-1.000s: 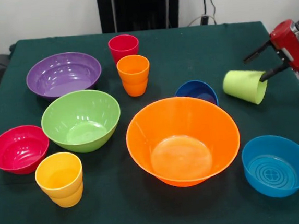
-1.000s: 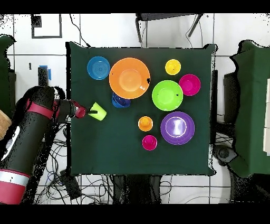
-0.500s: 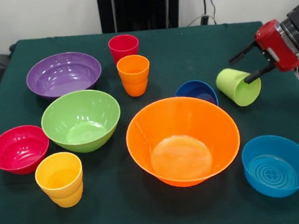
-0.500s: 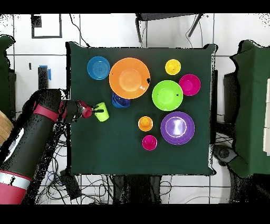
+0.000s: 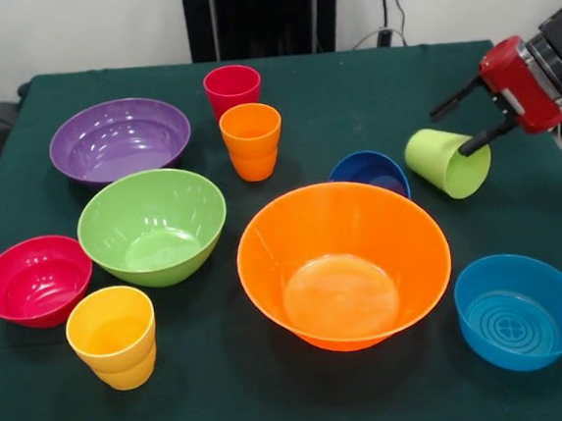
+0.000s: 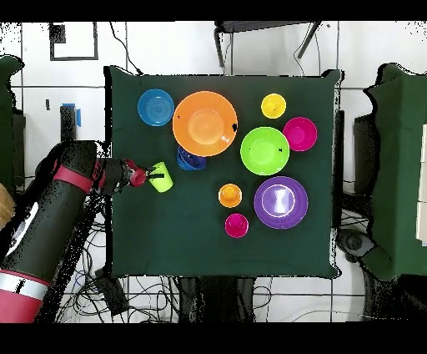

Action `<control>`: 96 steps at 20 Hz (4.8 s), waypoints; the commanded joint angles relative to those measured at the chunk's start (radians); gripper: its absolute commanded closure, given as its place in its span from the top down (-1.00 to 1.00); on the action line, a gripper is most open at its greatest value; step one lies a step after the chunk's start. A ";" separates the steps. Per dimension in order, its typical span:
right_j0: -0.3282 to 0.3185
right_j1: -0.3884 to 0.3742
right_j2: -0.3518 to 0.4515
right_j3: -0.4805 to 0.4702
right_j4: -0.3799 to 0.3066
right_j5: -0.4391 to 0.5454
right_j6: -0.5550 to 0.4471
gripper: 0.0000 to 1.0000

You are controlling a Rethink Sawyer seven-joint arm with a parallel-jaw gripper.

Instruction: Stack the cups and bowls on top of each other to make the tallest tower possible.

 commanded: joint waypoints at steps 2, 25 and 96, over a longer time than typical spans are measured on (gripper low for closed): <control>-0.005 -0.034 0.179 0.102 0.004 -0.061 0.119 1.00; -0.012 -0.158 0.312 0.404 -0.059 -0.358 0.019 1.00; -0.543 -0.637 0.989 0.834 -0.146 -0.768 -0.151 -1.00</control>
